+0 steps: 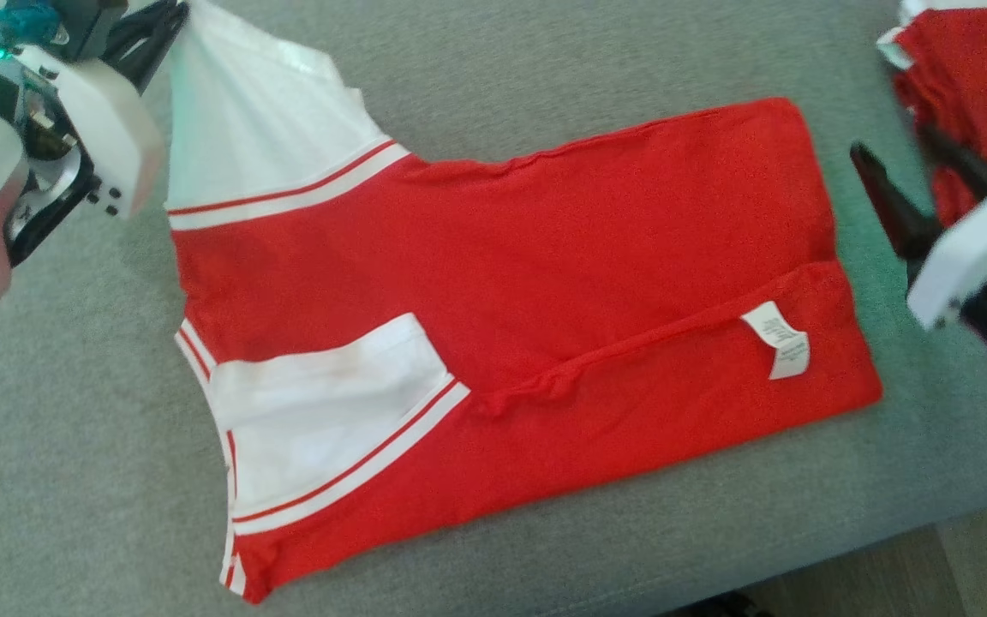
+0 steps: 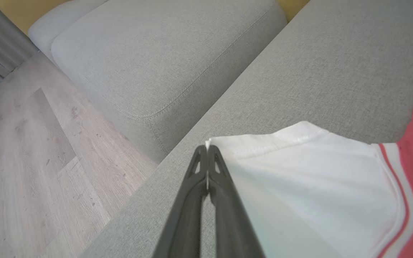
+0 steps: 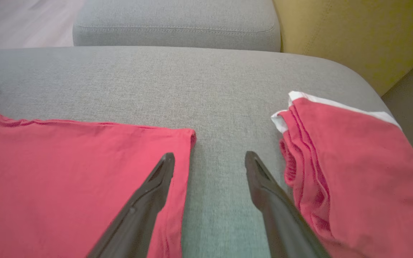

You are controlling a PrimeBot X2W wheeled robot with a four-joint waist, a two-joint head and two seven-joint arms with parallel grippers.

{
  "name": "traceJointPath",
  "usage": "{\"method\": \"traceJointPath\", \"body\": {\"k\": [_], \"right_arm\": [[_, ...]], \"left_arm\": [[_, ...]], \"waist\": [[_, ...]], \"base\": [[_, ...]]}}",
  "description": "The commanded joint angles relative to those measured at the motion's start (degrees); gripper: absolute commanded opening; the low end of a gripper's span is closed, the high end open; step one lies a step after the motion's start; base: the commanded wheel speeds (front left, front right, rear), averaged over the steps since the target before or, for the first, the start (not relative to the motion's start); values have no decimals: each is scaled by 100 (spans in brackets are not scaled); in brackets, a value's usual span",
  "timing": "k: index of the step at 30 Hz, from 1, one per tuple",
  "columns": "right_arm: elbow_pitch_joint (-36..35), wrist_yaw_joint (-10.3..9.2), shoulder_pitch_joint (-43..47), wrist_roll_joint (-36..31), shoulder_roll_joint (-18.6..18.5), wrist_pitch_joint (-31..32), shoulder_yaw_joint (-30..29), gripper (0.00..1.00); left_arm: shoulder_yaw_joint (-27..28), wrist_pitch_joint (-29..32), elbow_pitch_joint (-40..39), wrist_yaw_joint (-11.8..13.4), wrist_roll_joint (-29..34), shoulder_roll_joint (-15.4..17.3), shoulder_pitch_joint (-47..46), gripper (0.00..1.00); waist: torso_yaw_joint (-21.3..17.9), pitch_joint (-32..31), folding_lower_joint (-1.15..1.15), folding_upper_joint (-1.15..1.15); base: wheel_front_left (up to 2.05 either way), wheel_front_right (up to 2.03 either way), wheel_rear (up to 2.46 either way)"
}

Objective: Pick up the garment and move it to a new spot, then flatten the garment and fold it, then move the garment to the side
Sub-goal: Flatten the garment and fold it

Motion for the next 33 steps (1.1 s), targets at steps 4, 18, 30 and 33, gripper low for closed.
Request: {"method": "traceJointPath", "body": {"k": [4,18,30,33], "right_arm": [[534,-4,-780,-140,-81,105,358,100],[2198,-4,-1817,-188,105,-245,1367,99],[2842,-4,-2169,-32,-15,-300,1872,93],[2913,-4,-2189,108,-28,-152,2023,81]], "left_arm": [[246,-50,-197,11,156,125,-514,0],[244,138,-625,11,405,153,-717,0],[244,200,-721,11,424,189,-751,0],[244,220,-736,11,424,193,-734,0]], "waist": [[236,238,0,0],[541,498,0,0],[594,554,0,0],[597,542,0,0]], "base": [[0,0,0],[0,0,0],[0,0,0],[0,0,0]]}}
